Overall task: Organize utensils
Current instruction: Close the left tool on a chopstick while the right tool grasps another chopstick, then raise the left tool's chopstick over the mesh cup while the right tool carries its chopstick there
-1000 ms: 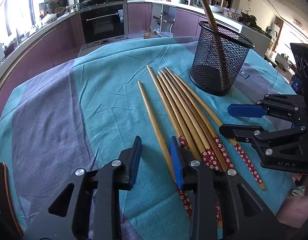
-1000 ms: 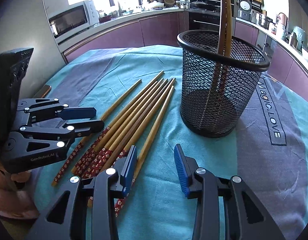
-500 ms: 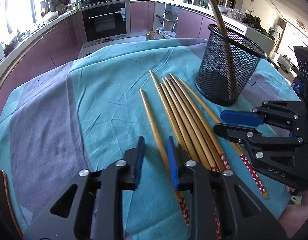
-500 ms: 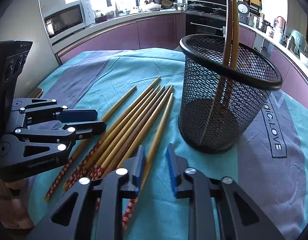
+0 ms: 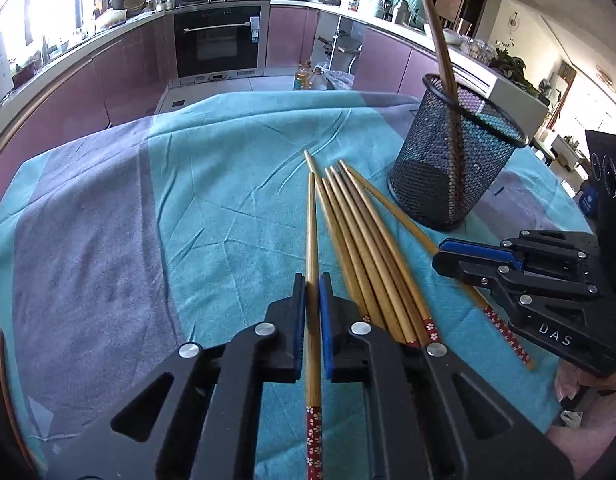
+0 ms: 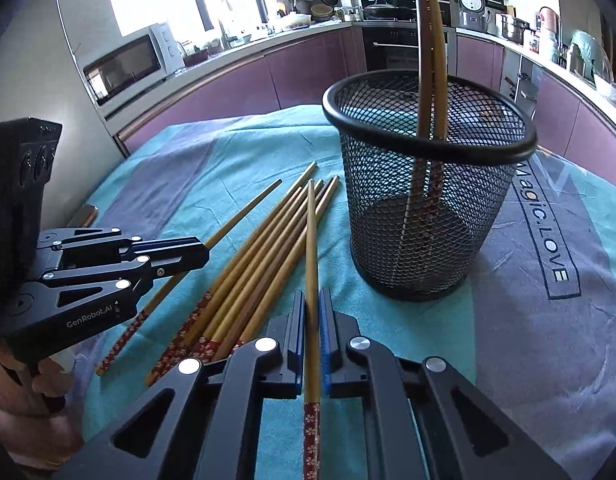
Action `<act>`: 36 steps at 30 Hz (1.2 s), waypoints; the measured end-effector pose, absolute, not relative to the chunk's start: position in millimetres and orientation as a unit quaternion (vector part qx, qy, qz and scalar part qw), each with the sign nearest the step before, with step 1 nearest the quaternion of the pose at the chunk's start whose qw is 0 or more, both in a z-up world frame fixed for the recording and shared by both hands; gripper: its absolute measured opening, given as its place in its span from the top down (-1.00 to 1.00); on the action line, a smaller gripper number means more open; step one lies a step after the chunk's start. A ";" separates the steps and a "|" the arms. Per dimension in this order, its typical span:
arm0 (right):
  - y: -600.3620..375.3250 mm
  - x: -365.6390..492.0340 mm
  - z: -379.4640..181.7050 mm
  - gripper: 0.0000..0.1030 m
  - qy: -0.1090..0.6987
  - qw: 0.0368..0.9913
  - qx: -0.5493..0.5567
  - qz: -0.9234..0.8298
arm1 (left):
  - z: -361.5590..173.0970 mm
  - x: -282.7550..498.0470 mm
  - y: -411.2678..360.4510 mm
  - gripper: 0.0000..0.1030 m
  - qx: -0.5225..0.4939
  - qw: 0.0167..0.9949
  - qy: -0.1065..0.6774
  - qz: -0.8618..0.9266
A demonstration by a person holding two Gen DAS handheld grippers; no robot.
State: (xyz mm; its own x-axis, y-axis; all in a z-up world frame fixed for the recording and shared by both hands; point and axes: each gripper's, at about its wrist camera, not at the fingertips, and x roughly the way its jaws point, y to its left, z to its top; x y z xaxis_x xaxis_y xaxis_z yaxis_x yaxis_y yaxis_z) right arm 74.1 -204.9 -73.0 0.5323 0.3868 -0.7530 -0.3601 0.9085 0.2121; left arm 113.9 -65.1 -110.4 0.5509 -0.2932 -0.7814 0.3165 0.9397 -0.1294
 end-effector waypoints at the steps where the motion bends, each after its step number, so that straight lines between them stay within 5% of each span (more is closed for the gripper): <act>1: -205.5 72.8 -71.8 0.88 0.432 0.875 0.016 0.215 | -107.4 112.7 -64.2 0.85 0.011 0.881 0.438 -0.176; 36: -269.6 37.8 21.4 0.89 0.291 0.911 0.103 0.275 | 27.7 63.0 -35.3 0.86 -0.058 0.905 0.304 -0.293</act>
State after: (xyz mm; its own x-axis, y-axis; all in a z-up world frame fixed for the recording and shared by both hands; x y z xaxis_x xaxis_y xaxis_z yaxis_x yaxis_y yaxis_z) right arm 37.8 -269.6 21.4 0.6791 0.5611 -0.4732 -0.4417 0.8273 0.3470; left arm 63.0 -35.2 27.7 0.6437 -0.5652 -0.5160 0.4951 0.8217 -0.2823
